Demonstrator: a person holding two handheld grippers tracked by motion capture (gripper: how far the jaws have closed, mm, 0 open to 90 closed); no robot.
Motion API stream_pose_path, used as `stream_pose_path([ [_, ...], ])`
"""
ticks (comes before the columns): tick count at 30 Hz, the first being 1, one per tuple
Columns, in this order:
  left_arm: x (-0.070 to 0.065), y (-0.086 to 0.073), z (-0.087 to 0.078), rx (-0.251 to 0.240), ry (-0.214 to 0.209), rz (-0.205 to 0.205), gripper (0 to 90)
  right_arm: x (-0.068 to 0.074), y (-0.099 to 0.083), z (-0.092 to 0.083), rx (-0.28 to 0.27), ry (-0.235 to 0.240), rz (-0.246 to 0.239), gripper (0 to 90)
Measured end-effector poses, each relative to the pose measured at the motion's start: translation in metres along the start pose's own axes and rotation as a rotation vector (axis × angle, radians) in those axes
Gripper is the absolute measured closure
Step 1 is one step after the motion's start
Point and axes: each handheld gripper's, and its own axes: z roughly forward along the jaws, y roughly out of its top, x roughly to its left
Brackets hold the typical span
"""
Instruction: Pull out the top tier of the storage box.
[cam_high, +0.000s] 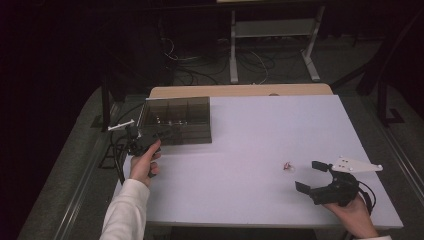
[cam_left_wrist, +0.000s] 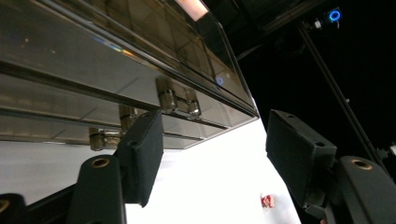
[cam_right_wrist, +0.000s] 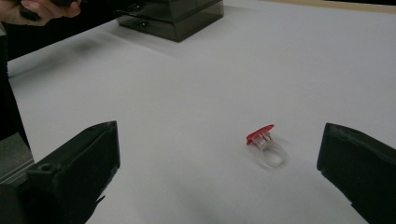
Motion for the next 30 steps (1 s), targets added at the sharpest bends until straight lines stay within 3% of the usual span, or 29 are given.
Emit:
stream_pose_path([
  [24, 0.014, -0.005, 0.006, -0.061, 0.05, -0.151, 53.3, 0.0, 0.0, 0.0, 0.007, 0.0, -0.003, 0.0],
  [30, 0.014, -0.007, 0.007, -0.067, 0.036, -0.172, 58.1, 0.0, 0.0, 0.001, 0.01, 0.0, -0.006, 0.0],
])
